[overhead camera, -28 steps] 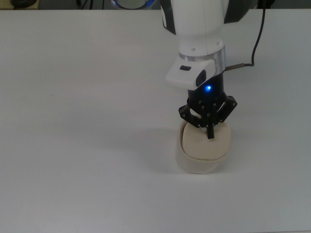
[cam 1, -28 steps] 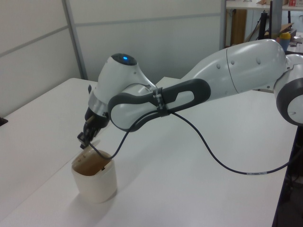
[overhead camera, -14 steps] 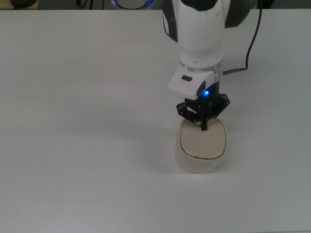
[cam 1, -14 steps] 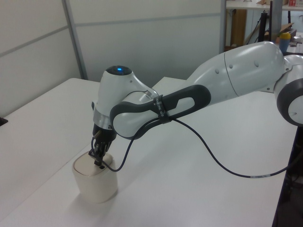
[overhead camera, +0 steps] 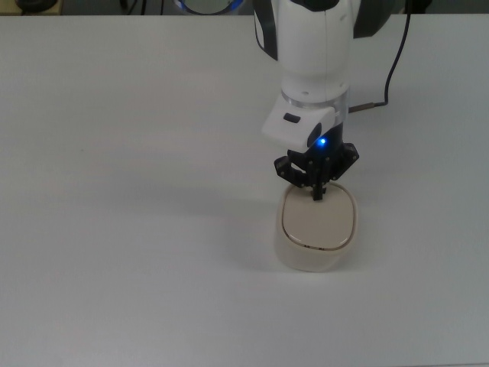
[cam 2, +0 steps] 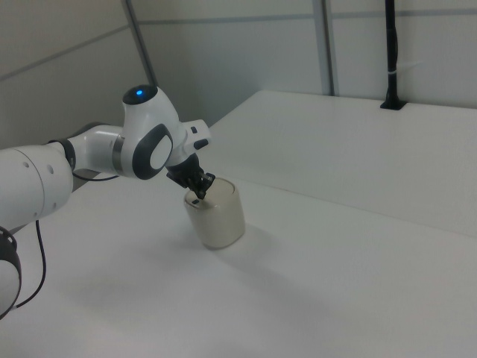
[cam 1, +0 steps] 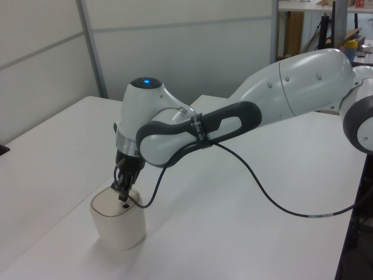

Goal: Close the trash can

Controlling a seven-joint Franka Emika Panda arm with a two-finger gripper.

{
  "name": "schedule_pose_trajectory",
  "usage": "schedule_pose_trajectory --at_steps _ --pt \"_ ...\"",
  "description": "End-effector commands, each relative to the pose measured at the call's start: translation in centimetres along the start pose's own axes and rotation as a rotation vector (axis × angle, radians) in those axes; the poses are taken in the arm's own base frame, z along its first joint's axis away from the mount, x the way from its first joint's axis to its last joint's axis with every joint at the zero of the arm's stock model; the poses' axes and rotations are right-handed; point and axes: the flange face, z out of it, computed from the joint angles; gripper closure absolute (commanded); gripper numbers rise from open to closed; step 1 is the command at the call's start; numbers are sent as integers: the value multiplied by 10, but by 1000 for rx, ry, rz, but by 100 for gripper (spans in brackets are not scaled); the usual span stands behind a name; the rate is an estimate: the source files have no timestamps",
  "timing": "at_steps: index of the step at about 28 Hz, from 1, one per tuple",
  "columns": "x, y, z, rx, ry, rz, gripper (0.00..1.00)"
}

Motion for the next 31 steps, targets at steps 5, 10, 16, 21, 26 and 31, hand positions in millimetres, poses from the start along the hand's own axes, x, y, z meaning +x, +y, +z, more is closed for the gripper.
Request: schedule_pose_trajectory --at_steps 5,10,16,21,26,31 --pt "-10 36 -99 -36 -79 29 96" --pt "-30 74 -132 -62 -190 32 72" --pt "-51 129 -155 -131 -295 73 0" --pt "-53 161 -166 -165 -284 116 0" --pt "-56 178 -168 -170 -284 121 0" --pt "-58 188 -161 -164 -297 129 0"
